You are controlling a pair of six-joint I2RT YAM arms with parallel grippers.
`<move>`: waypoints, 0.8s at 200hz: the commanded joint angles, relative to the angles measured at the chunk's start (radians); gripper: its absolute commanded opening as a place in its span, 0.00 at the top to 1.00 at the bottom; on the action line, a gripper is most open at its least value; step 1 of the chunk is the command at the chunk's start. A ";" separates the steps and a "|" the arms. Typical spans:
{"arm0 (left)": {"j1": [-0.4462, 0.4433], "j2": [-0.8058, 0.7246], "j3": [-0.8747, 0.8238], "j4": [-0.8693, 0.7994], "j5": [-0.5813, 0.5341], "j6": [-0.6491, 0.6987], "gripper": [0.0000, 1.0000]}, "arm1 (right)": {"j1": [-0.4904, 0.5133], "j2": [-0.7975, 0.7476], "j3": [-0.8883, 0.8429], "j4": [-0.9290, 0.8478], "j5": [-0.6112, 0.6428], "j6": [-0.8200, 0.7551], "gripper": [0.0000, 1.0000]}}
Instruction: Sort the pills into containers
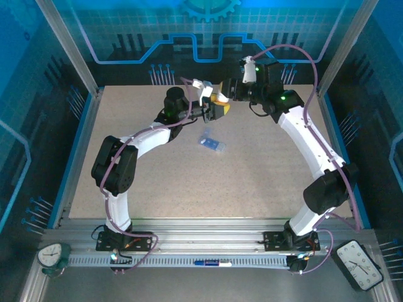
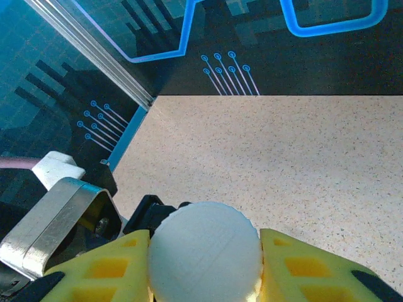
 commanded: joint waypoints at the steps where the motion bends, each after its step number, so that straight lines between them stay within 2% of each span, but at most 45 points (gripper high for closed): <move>1: -0.002 -0.010 0.015 0.046 -0.065 0.020 0.60 | 0.008 0.007 -0.003 -0.005 0.010 0.022 0.74; 2: -0.002 -0.011 0.015 0.047 -0.066 0.021 0.59 | 0.007 0.007 -0.002 -0.004 0.011 0.022 0.74; 4: -0.002 -0.012 0.012 0.047 -0.067 0.023 0.49 | 0.005 0.009 -0.001 -0.002 0.012 0.022 0.74; 5: -0.002 -0.013 0.011 0.047 -0.068 0.024 0.41 | 0.004 0.009 -0.001 -0.001 0.012 0.023 0.74; 6: -0.002 -0.014 0.009 0.046 -0.068 0.024 0.31 | 0.003 0.009 0.000 0.001 0.012 0.023 0.74; 7: -0.001 -0.014 0.008 0.045 -0.067 0.026 0.16 | 0.003 0.008 0.001 0.002 0.011 0.024 0.74; 8: -0.001 -0.015 0.007 0.045 -0.067 0.027 0.09 | 0.002 0.009 0.001 0.003 0.011 0.024 0.74; 10: -0.001 -0.016 0.005 0.046 -0.067 0.029 0.03 | -0.001 0.009 0.001 0.006 0.011 0.024 0.74; 12: -0.002 -0.016 0.003 0.044 -0.067 0.030 0.02 | -0.003 0.009 0.002 0.007 0.011 0.024 0.74; 60: 0.000 -0.059 -0.089 0.041 -0.070 0.057 0.01 | -0.044 0.024 0.011 0.007 0.036 0.017 0.74; 109: 0.020 -0.118 -0.188 0.028 -0.110 0.051 0.01 | -0.085 0.001 -0.094 0.039 0.090 -0.024 0.74; 160: 0.055 -0.146 -0.151 -0.161 -0.172 0.029 0.01 | -0.088 -0.022 -0.281 0.148 0.204 -0.107 0.74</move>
